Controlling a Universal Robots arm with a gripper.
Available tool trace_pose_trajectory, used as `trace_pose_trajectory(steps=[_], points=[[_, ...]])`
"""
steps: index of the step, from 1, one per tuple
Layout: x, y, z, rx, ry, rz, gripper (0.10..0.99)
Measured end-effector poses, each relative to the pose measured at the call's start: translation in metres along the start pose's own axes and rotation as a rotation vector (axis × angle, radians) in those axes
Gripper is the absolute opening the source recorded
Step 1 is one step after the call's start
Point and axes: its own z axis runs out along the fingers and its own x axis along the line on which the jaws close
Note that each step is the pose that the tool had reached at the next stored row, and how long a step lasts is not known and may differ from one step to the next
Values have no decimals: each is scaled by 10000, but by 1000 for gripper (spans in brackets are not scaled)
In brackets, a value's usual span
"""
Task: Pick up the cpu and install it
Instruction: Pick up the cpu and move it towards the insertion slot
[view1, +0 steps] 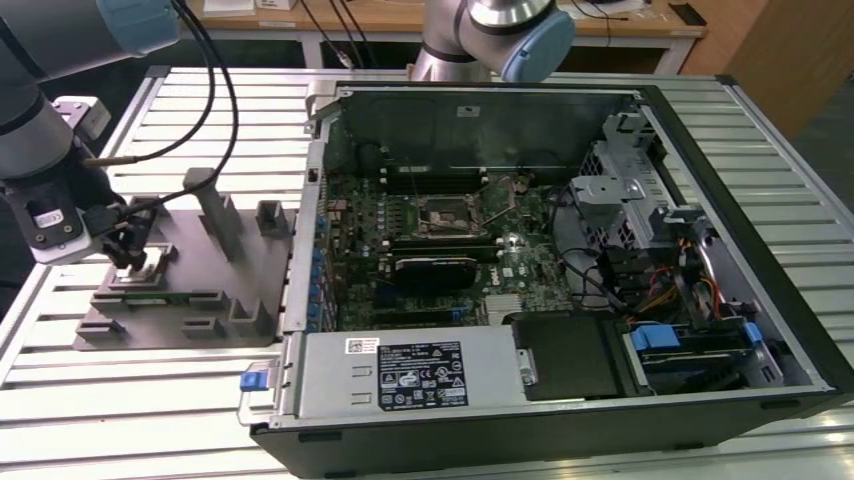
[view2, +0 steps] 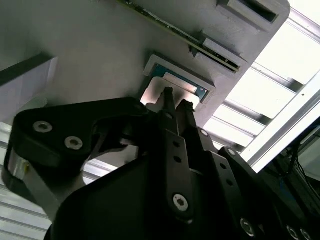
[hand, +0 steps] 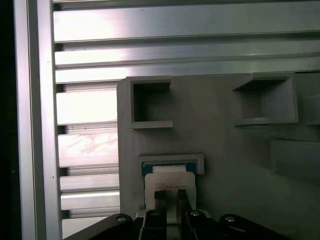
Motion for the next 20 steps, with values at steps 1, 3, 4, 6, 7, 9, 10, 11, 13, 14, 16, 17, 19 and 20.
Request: trace_pose_trajectory(steps=[1,3,4,6,7,9,10,11,13,14,16,17,19,20], points=[[0,0,0,0,0,0,231],[0,0,1,0,0,0,294],[0,0,2,0,0,-1,353],[0,0,3,0,0,0,467],[0,0,3,0,-1,0,525],[0,0,4,0,0,0,584],[0,0,5,0,0,0,643],[0,0,5,0,0,-1,643],[0,0,6,0,0,-1,706],[0,-1,6,0,0,-1,706],[0,-1,15,-3,-4,-13,706],[0,-1,24,-3,-2,-35,706],[0,-1,42,-3,3,-102,706],[0,-1,49,-3,7,-141,706]])
